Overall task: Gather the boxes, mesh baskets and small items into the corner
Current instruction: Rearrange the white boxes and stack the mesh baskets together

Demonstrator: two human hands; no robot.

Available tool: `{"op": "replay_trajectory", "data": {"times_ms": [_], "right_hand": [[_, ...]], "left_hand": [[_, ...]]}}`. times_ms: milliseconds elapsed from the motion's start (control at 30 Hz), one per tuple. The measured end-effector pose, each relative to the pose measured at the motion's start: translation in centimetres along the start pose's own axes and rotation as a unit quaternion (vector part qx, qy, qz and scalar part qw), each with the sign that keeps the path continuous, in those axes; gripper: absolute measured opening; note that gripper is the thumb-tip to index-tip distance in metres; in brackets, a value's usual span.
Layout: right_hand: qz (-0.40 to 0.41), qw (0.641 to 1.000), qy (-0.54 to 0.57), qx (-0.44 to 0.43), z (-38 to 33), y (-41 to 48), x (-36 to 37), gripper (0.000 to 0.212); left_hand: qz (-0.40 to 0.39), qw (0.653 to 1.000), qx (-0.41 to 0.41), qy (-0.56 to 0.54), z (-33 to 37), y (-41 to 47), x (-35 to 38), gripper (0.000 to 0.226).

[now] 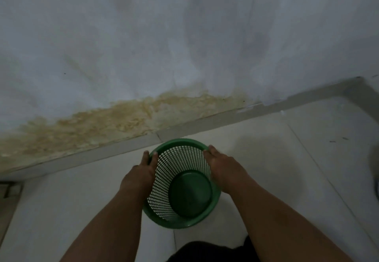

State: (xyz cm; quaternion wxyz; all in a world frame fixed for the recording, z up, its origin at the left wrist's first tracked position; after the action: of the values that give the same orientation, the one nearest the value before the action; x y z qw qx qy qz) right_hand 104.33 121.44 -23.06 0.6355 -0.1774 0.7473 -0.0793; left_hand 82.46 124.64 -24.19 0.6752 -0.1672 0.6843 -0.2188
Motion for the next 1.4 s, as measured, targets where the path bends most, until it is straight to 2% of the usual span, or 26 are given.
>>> {"op": "replay_trajectory", "data": {"times_ms": [200,333,433,500,567,700,800,1000,1233,1333,1400], "right_hand": [[0.092,0.992,0.004,0.082,7.9,-2.0,-7.4,0.062],[0.183,0.969,-0.020,0.166,15.8,-7.1,-15.3,0.061],[0.246,0.939,-0.040,0.236,21.6,-13.2,-22.1,0.055],[0.296,0.904,-0.073,0.298,26.2,-19.8,-27.1,0.053],[0.333,0.880,-0.090,0.326,28.1,-23.6,-31.4,0.049],[0.380,0.806,-0.168,0.422,33.4,-35.3,-36.6,0.042],[0.366,0.769,-0.182,0.491,36.5,-42.1,-35.6,0.042],[0.293,0.743,-0.124,0.589,41.1,-47.9,-26.5,0.055],[0.234,0.738,-0.069,0.630,44.2,-47.5,-17.5,0.058],[0.211,0.730,-0.039,0.648,45.0,-47.0,-14.3,0.059],[0.189,0.728,-0.012,0.659,45.2,-46.4,-12.4,0.058]], "left_hand": [[0.074,0.990,0.106,0.049,9.3,1.4,-7.3,0.077],[0.168,0.957,0.220,0.082,20.0,1.3,-15.4,0.068],[0.219,0.922,0.310,0.072,29.2,-0.4,-21.7,0.059],[0.253,0.883,0.391,0.053,37.7,-3.5,-26.5,0.049],[0.304,0.849,0.431,0.047,41.9,-6.7,-30.6,0.048],[0.344,0.772,0.534,0.013,54.2,-15.4,-34.8,0.043],[0.342,0.724,0.597,0.040,61.6,-19.9,-32.8,0.041],[0.271,0.692,0.665,0.071,69.8,-21.7,-23.7,0.049],[0.209,0.703,0.672,0.102,73.0,-18.9,-15.7,0.059],[0.179,0.724,0.659,0.097,73.5,-17.8,-13.0,0.070],[0.144,0.738,0.654,0.080,73.8,-17.4,-11.0,0.070]]}}
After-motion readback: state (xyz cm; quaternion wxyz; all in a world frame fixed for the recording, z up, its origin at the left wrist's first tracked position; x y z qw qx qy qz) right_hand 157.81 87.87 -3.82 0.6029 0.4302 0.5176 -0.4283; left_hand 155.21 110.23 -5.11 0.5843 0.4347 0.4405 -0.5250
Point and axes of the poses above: each hand's wrist, its own y-axis towards the middle knuckle, its own x-axis out of the palm, z = x × y, the point moved 10 cm from there along y, towards the middle knuckle, and after that the axes turned 11 degrees about -y, right-handed, at the moved point
